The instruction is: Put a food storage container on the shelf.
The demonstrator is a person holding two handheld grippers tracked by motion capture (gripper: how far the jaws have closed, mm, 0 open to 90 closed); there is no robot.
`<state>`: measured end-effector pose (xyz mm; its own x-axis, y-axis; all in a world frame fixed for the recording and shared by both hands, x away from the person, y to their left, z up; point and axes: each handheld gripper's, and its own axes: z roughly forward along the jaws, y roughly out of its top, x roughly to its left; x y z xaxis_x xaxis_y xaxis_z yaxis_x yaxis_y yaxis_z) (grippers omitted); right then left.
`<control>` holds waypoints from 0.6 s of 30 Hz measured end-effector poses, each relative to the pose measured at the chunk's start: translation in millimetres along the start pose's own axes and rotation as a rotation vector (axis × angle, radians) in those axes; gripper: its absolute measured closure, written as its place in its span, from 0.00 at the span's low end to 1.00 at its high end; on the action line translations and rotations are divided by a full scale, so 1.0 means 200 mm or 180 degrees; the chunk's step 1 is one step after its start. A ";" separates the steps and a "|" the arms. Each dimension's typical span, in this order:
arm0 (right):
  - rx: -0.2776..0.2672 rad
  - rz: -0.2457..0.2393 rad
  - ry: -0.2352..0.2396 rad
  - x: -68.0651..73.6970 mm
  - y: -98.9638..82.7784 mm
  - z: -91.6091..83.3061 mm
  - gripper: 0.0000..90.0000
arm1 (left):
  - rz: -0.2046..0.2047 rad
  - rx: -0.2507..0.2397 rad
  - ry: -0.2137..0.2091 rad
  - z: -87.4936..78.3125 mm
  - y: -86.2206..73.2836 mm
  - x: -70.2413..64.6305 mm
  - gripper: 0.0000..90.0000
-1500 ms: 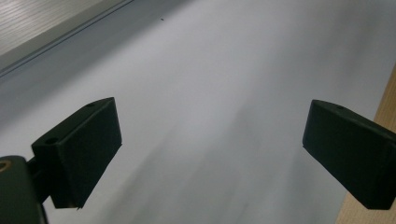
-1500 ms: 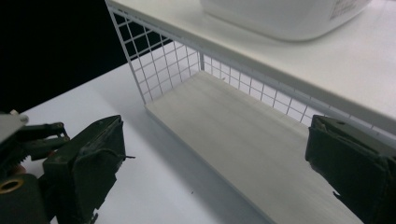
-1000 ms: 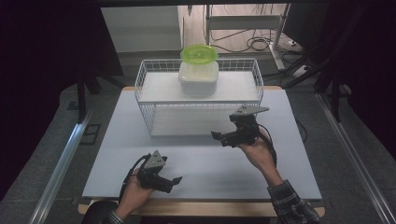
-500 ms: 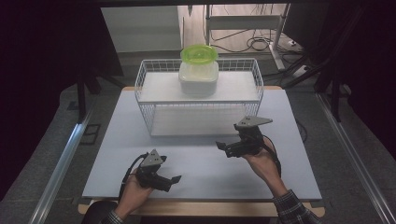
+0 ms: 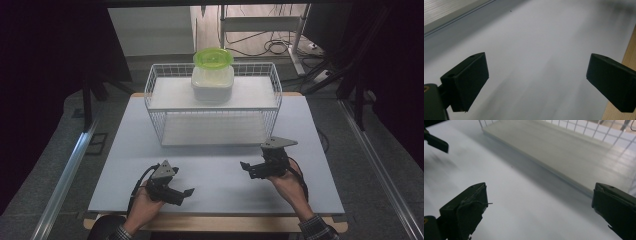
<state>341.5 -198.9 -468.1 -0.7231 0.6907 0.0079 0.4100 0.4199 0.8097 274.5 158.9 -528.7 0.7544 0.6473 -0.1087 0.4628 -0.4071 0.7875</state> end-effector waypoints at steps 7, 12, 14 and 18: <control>0.0085 0.0048 -0.0074 -0.02 -0.10 0.00 0.00 | 0.0008 0.0016 0.0007 0.01 0.00 0.00 0.05; 0.0159 0.0053 -0.0106 -0.03 -0.14 0.00 0.00 | 0.0028 0.0054 0.0006 0.01 0.00 0.00 0.04; 0.0182 0.0057 -0.0110 -0.03 -0.16 0.00 0.00 | 0.0029 0.0075 0.0007 0.02 -0.01 0.00 0.04; 0.0267 0.0056 -0.0093 -0.02 -0.18 0.02 0.00 | 0.0044 0.0135 0.0021 0.03 -0.01 0.00 0.04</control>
<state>331.1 -214.5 -500.1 -0.6993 0.7148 0.0034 0.4685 0.4547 0.7575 275.9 155.4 -533.6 0.7579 0.6455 -0.0938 0.4716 -0.4429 0.7625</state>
